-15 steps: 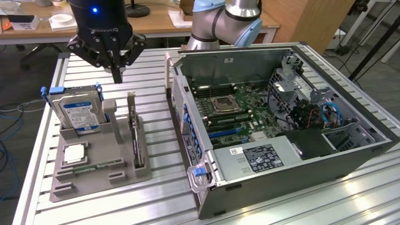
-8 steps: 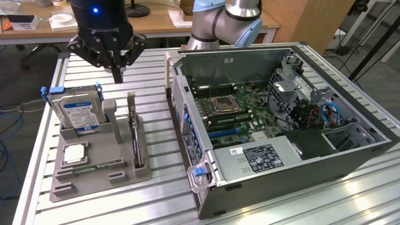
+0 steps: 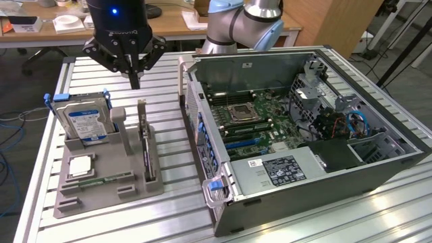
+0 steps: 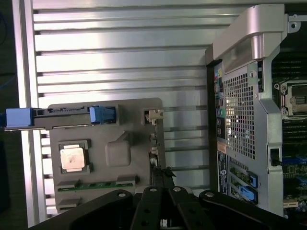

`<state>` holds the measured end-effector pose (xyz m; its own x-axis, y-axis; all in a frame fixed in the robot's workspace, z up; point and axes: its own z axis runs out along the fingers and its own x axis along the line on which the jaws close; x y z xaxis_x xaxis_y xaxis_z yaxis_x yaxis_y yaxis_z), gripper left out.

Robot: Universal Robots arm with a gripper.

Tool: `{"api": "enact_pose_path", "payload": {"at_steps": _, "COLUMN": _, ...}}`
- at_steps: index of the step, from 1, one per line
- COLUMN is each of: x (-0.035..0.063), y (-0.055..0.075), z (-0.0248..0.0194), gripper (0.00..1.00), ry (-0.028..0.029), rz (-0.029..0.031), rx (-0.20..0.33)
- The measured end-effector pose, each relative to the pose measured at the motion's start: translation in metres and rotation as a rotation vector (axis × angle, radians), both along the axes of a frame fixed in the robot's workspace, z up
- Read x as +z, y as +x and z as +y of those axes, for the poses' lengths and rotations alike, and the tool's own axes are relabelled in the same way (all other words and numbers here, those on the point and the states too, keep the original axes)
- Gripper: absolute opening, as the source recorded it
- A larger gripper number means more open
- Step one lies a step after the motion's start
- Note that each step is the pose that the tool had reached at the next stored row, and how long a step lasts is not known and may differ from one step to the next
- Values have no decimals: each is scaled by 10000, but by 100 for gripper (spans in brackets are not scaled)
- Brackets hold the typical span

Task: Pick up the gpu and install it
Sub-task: 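Reach for the gpu, then pick up the gpu and move the gpu toward the slot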

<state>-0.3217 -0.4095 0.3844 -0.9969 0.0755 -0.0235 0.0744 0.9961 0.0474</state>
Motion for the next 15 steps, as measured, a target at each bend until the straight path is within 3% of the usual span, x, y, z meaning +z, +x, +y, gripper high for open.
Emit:
{"api": "enact_pose_path", "payload": {"at_steps": 13, "x": 0, "y": 0, "z": 0, "gripper": 11, "ry": 0, "rz": 0, "rx": 0}}
{"api": "enact_pose_path", "payload": {"at_steps": 15, "x": 0, "y": 0, "z": 0, "gripper": 23, "ry": 0, "rz": 0, "rx": 0}}
